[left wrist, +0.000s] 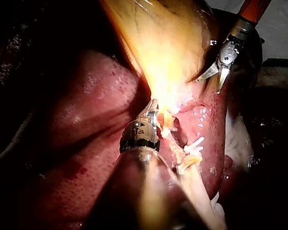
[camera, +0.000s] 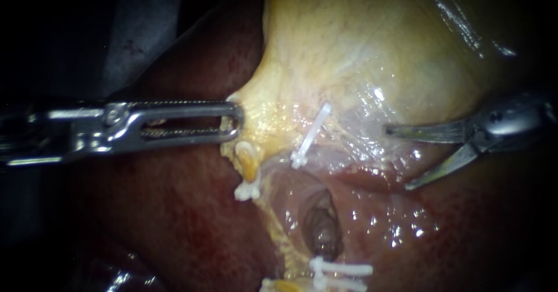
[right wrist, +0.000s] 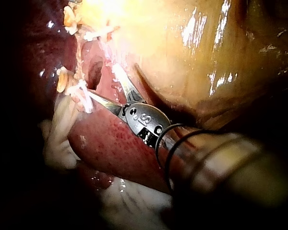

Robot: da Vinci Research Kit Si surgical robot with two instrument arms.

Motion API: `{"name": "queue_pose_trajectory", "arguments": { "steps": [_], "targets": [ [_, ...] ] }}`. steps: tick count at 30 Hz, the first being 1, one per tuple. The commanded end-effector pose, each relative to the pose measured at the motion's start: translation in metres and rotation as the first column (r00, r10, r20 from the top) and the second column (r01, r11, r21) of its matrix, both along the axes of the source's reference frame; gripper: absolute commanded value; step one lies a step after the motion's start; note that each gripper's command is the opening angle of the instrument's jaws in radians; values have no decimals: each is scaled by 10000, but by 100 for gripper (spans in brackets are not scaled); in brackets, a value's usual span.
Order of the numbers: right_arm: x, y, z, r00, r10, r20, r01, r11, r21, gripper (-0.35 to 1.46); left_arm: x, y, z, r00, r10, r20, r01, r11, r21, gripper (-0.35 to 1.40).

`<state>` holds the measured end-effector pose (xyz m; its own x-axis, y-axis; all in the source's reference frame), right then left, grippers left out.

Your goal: Go back from the cut right tube

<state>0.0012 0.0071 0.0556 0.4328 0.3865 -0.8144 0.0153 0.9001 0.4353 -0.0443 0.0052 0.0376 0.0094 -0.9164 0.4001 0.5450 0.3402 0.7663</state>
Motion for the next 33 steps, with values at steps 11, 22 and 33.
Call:
{"name": "queue_pose_trajectory", "arguments": {
  "steps": [11,22,33],
  "targets": [
    [-4,4,-6,10000,21,-38,-21,10000,-64,109,-6,-2,3,10000,11,6,-11,10000,-14,-35],
    [-5,3,-6,10000,16,-41,-17,10000,-64,109,-29,-15,21,9998,160,89,-159,9999,-62,-35],
    [-5,3,-6,10000,16,-40,-17,10000,-65,109,-55,-27,37,9993,321,172,-319,9994,-113,-35]
  ]
}}
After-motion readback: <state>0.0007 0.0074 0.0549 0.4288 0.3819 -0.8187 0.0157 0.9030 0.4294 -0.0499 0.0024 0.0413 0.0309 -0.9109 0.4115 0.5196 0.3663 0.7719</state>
